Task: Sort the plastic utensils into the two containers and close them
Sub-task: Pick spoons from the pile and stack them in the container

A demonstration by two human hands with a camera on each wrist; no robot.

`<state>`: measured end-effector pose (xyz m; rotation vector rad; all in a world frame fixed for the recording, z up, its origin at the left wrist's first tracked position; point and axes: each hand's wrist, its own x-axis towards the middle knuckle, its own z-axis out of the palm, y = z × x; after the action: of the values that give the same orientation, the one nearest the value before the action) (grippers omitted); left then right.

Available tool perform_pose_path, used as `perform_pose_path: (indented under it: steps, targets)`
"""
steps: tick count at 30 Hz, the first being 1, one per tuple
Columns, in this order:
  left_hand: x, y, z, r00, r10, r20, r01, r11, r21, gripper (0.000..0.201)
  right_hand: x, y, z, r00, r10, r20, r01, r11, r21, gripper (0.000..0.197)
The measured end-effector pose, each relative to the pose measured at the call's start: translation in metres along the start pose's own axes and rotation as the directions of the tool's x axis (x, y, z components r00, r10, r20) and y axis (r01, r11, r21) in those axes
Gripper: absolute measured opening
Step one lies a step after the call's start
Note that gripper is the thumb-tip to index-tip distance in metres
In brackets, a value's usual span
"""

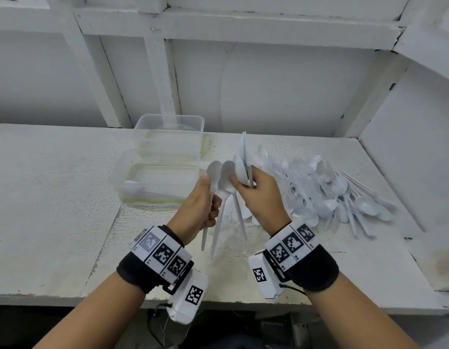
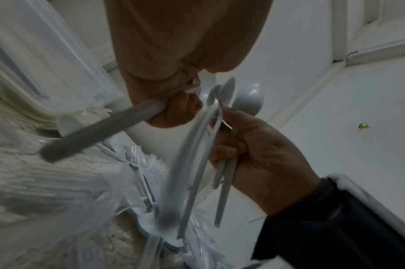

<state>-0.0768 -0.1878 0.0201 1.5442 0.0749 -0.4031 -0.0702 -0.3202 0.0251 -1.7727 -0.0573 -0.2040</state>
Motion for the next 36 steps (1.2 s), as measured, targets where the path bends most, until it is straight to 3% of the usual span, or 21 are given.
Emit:
perform_pose_path:
  steps: [5, 10, 14, 18, 22, 30, 36]
  targets:
    - [0.0, 0.003, 0.006, 0.999, 0.025, 0.031, -0.026, 0.999, 0.039, 0.057, -0.001, 0.001, 0.008, 1.0, 0.01, 0.023, -0.01, 1.0, 0.008, 0.009]
    - [0.0, 0.002, 0.003, 0.988, -0.021, 0.155, 0.026, 0.999, -0.031, 0.063, -0.001, 0.001, 0.006, 0.998, 0.021, 0.052, -0.019, 0.999, -0.044, 0.021]
    - [0.0, 0.001, -0.001, 0.967, -0.021, 0.253, 0.04, 0.997, -0.069, 0.044, 0.002, -0.001, 0.001, 0.993, 0.096, 0.073, -0.101, 0.992, 0.07, 0.013]
    - [0.0, 0.0, -0.004, 0.943, -0.03, 0.333, 0.105, 0.972, -0.211, 0.031, 0.005, 0.002, -0.003, 0.983, 0.156, 0.099, -0.167, 0.979, 0.113, 0.006]
    - [0.001, 0.004, -0.004, 0.949, -0.033, 0.315, 0.124, 0.953, -0.275, 0.029, 0.007, 0.003, -0.007, 0.963, 0.218, 0.159, -0.247, 0.95, 0.19, 0.008]
    - [0.009, 0.007, 0.002, 0.964, -0.093, 0.25, 0.178, 0.922, -0.344, 0.039, 0.016, 0.005, -0.011, 0.959, 0.218, 0.183, -0.256, 0.942, 0.218, 0.01]
    - [0.007, 0.007, -0.001, 0.929, -0.123, 0.35, 0.259, 0.892, -0.371, 0.028, 0.02, 0.008, -0.02, 0.972, 0.205, 0.116, -0.228, 0.943, 0.242, 0.018]
